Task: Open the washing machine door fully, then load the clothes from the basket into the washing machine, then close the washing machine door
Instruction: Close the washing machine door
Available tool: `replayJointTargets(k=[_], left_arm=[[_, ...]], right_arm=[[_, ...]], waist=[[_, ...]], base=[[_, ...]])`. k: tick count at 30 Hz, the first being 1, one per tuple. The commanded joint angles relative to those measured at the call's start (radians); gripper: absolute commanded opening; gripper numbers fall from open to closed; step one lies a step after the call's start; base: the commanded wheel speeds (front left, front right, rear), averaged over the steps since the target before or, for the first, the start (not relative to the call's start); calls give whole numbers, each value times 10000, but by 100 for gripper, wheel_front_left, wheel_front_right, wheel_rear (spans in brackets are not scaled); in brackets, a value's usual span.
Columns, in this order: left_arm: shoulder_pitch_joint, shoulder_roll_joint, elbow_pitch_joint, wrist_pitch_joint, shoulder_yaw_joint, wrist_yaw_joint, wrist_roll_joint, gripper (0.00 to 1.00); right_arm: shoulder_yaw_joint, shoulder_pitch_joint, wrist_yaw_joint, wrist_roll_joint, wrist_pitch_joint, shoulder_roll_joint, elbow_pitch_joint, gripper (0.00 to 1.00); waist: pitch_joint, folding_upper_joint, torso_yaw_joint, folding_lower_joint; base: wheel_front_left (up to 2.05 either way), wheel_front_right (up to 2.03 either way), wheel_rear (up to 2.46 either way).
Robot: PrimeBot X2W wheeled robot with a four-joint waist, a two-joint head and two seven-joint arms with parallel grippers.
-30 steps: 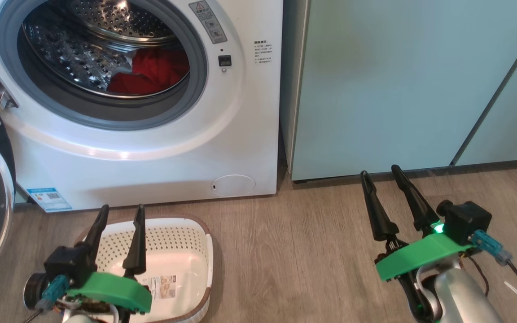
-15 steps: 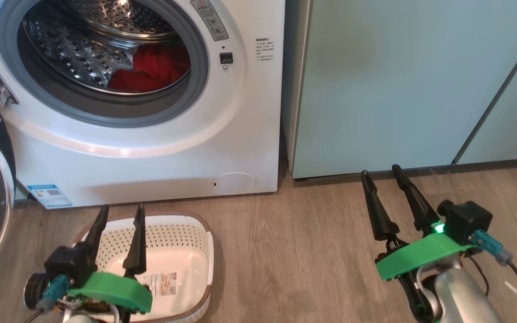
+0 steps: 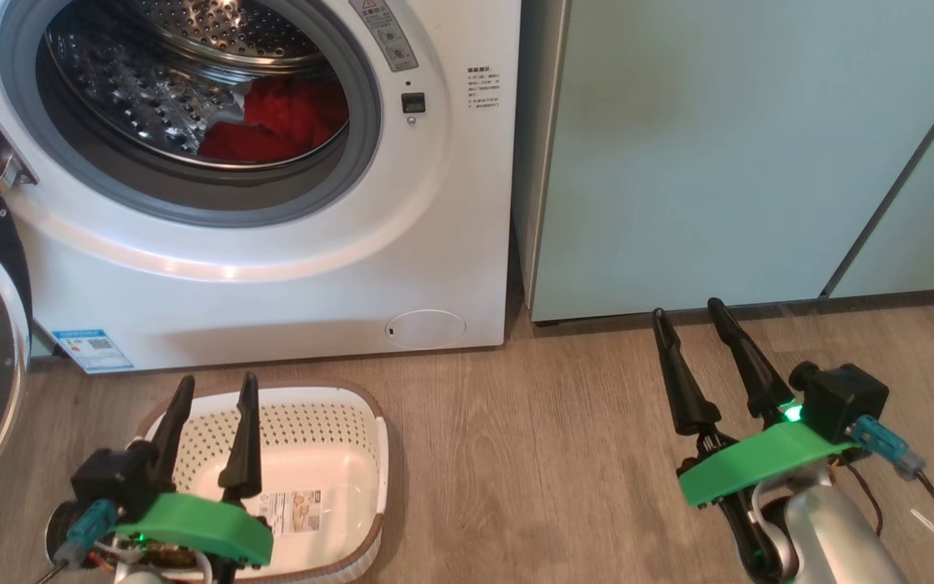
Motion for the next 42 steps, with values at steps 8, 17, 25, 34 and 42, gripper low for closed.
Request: replayJointTargets(k=[8,17,25,34,42], left_arm=[[-322,13,-94,-126,530,21,-274,100],[-317,13,-7,-126,616,45,-359,100],[-302,13,-144,-126,657,73,-108,100],[-286,13,-208,-126,547,160,4,100],[-207,12,-143,-126,466,176,9,100]], right_arm=[[198,-210,0,7,-63,102,-281,100],[221,-207,0,24,-63,107,-234,100],[234,-200,0,39,-63,109,-260,100],[215,-178,0,8,-63,110,-296,100],[240,-147,0,-7,-63,111,-260,100]], waist=[[-20,0,65,1],[-41,0,142,1],[-65,0,185,1],[-110,0,304,1],[-154,0,388,1]], base=[[-62,62,0],[-181,181,0],[-204,199,5],[-107,107,0],[-6,6,0]])
